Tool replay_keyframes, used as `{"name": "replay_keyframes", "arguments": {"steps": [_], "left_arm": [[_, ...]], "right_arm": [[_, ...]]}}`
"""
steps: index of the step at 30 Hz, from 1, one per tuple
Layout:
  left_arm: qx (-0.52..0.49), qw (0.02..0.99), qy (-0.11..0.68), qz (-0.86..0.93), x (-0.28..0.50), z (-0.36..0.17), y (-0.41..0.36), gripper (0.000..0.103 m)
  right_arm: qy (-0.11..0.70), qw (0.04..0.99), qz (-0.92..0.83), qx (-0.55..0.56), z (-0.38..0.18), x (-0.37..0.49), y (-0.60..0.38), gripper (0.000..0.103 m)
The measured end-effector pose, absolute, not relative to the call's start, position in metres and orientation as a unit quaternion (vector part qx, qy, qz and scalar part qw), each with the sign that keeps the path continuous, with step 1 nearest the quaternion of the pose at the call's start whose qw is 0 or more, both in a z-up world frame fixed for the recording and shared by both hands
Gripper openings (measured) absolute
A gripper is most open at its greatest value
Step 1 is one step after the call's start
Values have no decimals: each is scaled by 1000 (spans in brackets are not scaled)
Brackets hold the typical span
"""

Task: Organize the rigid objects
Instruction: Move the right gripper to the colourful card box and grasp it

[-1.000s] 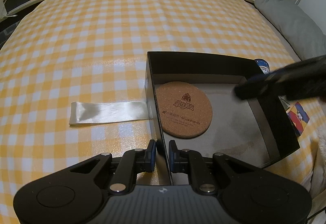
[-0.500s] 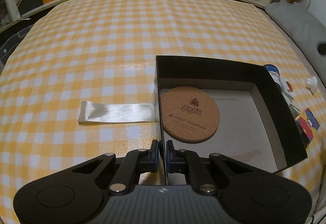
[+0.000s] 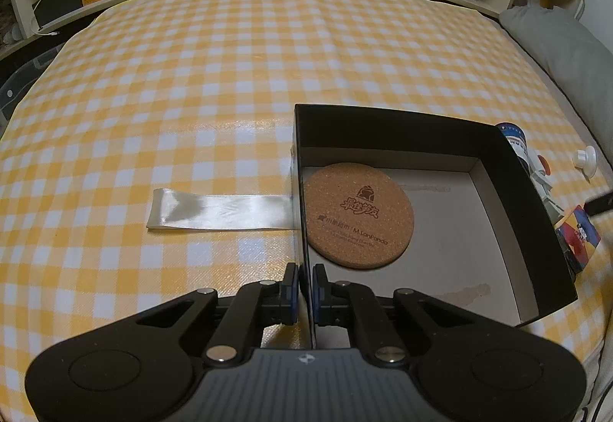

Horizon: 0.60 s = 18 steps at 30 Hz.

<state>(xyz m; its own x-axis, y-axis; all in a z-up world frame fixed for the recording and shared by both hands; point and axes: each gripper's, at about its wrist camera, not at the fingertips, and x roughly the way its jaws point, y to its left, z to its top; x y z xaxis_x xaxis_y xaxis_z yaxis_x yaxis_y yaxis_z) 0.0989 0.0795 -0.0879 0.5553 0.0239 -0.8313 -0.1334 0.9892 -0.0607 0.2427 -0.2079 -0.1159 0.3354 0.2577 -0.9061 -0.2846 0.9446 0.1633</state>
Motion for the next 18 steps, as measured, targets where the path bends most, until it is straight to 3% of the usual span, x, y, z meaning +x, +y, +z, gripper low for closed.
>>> {"name": "replay_keyframes", "arguments": {"steps": [7, 14, 18], "left_arm": [[-56, 879, 471, 44, 100, -88, 78, 8], [-56, 879, 471, 44, 100, -88, 78, 8], [-56, 879, 471, 44, 99, -88, 78, 8]], "right_arm": [[607, 774, 174, -48, -156, 247, -215, 103], [605, 759, 192, -148, -178, 233, -183, 103], [596, 765, 191, -152, -178, 232, -176, 98]]}}
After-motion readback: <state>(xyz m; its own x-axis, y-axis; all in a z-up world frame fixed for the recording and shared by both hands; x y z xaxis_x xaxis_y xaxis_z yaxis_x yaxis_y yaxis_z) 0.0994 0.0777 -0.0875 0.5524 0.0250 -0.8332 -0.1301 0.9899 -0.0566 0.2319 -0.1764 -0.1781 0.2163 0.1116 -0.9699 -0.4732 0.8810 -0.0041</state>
